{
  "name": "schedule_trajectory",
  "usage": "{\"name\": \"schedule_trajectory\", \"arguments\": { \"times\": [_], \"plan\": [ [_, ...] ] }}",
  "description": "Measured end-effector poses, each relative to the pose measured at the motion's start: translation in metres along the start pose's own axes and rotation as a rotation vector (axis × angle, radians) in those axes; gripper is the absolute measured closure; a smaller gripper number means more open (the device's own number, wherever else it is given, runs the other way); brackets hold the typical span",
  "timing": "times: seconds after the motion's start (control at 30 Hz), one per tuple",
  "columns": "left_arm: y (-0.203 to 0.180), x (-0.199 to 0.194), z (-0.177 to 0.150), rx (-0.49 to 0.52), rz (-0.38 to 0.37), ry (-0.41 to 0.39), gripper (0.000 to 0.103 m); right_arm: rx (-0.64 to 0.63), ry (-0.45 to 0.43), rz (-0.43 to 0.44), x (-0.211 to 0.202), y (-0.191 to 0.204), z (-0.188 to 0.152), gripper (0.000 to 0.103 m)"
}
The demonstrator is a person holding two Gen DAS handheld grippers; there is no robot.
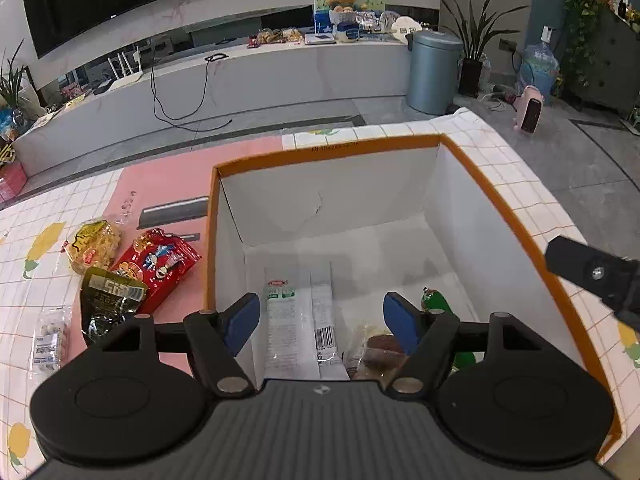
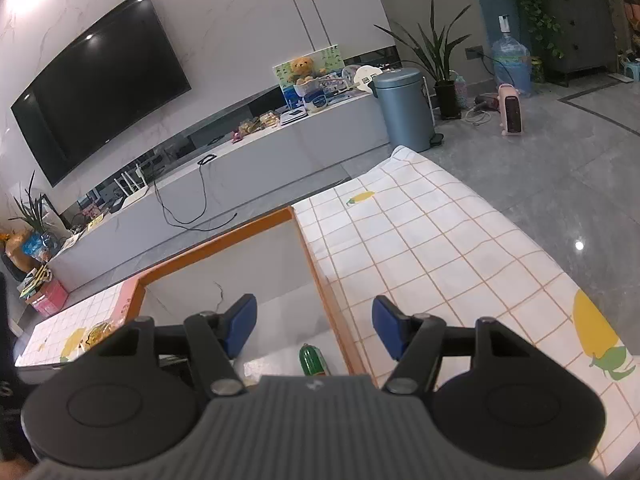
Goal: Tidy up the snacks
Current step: 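Carry both items over the orange box and open both grippers to drop them, then move both open grippers back over the remaining snacks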
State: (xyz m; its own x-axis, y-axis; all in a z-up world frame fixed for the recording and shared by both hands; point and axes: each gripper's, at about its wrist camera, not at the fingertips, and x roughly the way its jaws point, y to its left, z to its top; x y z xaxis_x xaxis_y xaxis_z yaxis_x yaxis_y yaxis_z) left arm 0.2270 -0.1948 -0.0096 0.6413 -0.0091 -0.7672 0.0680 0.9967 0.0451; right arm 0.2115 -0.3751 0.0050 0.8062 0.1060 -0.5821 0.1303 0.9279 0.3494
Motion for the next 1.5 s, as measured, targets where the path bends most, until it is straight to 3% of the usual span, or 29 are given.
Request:
{"name": "schedule_trajectory", "arguments": {
  "times": [0.23,0.37,0.5,0.7,0.87,1.07,1.2,1.5],
  "plan": [
    [0.004,-0.016,0.005,0.031,-0.002,-0.013,0.018,-0.039,0.031,0.01,0.003,0.009,-0.002,0.031],
    [0.011,-0.024,0.003,0.032,-0.004,-0.01,0.018,-0.081,0.055,-0.031,0.004,0.017,-0.004,0.03],
    [0.02,-0.032,0.001,0.022,-0.01,-0.001,0.018,-0.087,0.082,-0.017,0.001,0.024,-0.005,0.014],
    [0.042,-0.043,-0.005,-0.033,-0.027,0.038,0.018,-0.119,0.124,-0.075,-0.01,0.041,-0.007,0.007],
    [0.066,-0.057,-0.014,-0.06,-0.037,0.047,0.018,-0.182,0.176,-0.084,-0.014,0.066,-0.014,0.006],
    [0.103,-0.085,-0.023,-0.042,-0.02,0.042,0.018,-0.245,0.213,-0.027,-0.013,0.106,-0.023,0.006],
    [0.131,-0.105,-0.029,-0.046,-0.012,0.012,0.018,-0.256,0.191,0.018,-0.016,0.137,-0.028,0.006],
    [0.212,-0.12,-0.044,-0.154,0.029,-0.023,0.018,-0.249,0.173,0.175,-0.014,0.201,-0.046,0.007]
  ]
}}
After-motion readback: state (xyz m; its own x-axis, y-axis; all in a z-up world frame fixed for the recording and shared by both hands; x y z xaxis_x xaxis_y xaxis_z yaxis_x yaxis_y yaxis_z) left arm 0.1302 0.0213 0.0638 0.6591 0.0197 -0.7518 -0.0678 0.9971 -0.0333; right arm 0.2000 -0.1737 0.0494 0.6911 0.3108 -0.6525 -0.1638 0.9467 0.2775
